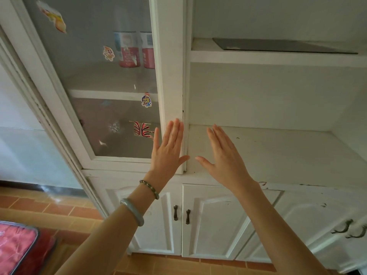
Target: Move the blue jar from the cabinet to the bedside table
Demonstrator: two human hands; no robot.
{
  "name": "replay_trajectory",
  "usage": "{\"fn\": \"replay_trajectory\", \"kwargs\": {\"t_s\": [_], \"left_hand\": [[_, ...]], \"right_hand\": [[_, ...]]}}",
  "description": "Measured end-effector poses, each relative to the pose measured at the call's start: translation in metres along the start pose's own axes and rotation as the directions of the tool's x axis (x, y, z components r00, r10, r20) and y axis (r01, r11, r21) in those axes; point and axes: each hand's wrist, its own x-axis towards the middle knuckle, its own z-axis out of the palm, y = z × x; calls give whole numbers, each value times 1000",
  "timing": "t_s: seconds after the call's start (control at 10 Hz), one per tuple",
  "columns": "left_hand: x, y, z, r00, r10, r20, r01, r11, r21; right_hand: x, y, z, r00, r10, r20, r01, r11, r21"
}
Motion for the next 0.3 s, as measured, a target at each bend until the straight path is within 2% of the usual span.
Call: {"fn": "replay_trajectory", "kwargs": {"t_s": [0.2, 0.3], "left_hand": [[-2, -4, -17, 999, 47, -10, -47, 998, -33], [-8, -8, -29, 999, 13, -33, -18, 987, -162]], "right_hand": [[-6, -7, -7, 1000, -1, -8, 1, 1000, 15], [-12, -12, -12, 1000, 1, -19, -1, 1000, 19]]}}
